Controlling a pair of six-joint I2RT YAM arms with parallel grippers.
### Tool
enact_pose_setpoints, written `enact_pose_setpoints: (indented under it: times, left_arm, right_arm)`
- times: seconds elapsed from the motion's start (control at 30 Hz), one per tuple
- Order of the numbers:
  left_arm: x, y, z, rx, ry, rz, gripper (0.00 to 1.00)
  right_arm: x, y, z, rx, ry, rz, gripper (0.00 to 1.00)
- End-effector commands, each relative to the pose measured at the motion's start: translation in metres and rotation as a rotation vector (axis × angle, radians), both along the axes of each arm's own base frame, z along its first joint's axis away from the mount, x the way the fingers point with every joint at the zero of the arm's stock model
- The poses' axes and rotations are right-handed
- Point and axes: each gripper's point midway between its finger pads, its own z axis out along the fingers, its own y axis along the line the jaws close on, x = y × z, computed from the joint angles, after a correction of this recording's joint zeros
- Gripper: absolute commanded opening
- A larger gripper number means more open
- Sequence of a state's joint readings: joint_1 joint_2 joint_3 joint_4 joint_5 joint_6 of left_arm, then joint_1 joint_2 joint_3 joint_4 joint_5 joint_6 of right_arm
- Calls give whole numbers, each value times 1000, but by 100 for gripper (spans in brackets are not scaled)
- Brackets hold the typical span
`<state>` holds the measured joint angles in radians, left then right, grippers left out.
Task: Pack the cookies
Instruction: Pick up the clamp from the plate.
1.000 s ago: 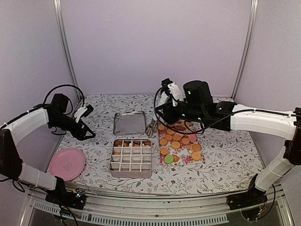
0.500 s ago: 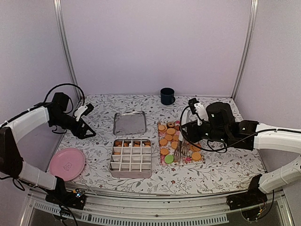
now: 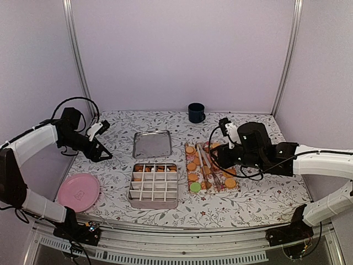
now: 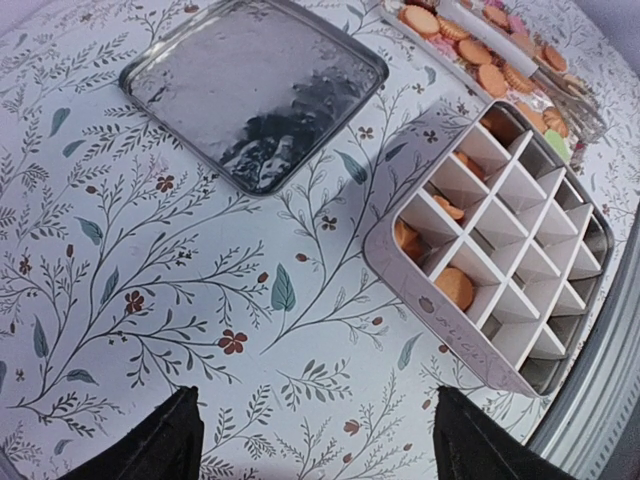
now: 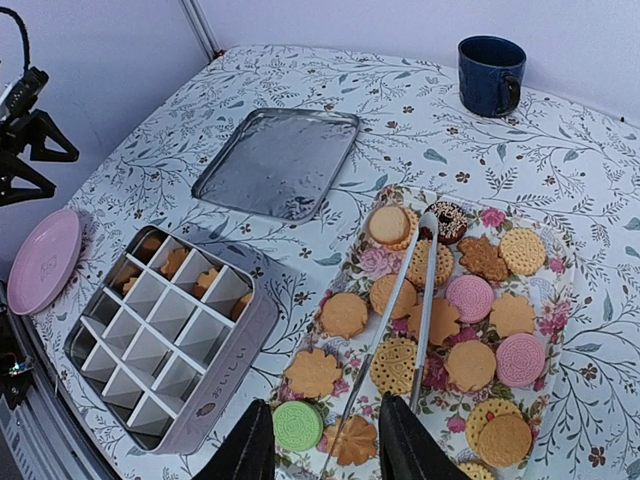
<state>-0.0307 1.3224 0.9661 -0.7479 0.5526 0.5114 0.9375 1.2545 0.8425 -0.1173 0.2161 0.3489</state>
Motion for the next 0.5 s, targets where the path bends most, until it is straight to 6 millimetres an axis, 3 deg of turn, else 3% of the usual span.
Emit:
enact_pose_setpoints:
  times: [0.0, 0.13, 0.27, 0.47]
  left_arm:
    - [0, -3, 4, -6, -2, -10, 80]
    - [0, -3, 3, -4, 3, -13, 80]
    - [0, -5, 5, -10, -4, -19, 80]
    - [-2, -11, 9, -14, -9, -34, 80]
  right_arm:
    - [9, 8, 7, -2, -35, 3, 36]
    - [12, 9, -15, -57, -1, -3, 36]
    - [29, 4, -43, -138, 91, -37, 33]
    - [51, 2, -106, -296, 311, -17, 24]
